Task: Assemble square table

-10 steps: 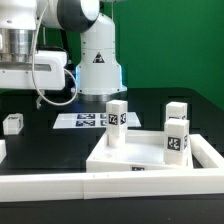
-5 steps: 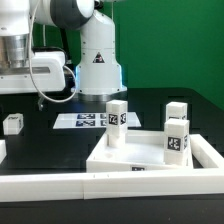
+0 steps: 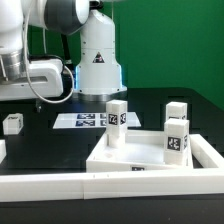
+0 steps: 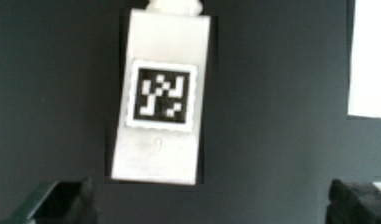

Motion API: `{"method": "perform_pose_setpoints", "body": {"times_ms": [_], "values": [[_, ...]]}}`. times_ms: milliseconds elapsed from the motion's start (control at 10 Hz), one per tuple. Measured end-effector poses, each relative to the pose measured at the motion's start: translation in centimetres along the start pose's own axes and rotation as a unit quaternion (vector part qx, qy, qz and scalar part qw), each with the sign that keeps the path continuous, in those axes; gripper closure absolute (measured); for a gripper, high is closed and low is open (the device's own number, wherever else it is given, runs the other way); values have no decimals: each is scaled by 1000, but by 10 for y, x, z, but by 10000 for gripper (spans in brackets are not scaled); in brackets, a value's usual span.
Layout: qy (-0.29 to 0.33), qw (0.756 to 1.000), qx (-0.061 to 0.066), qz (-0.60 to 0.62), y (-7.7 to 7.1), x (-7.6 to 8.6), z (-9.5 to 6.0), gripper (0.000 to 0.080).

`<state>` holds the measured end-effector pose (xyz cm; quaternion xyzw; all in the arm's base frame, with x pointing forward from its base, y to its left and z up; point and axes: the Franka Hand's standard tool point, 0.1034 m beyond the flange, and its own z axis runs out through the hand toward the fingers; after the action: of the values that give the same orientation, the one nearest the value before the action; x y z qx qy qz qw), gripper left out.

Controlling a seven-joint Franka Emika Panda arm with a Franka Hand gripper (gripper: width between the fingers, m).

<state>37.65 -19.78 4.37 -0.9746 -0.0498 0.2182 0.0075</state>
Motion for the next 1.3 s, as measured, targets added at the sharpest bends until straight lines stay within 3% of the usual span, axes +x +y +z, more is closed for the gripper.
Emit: {"method": "perform_pose_setpoints", "body": {"times_ms": [400, 700, 1200, 1300], "values": [[-31, 999, 6, -7, -2, 4, 3, 150], [-2, 999, -13, 29, 7, 1, 6, 150], [-16, 999, -9, 33, 9, -3, 12, 150], [-42, 999, 0, 33, 6, -7, 13, 150]]}}
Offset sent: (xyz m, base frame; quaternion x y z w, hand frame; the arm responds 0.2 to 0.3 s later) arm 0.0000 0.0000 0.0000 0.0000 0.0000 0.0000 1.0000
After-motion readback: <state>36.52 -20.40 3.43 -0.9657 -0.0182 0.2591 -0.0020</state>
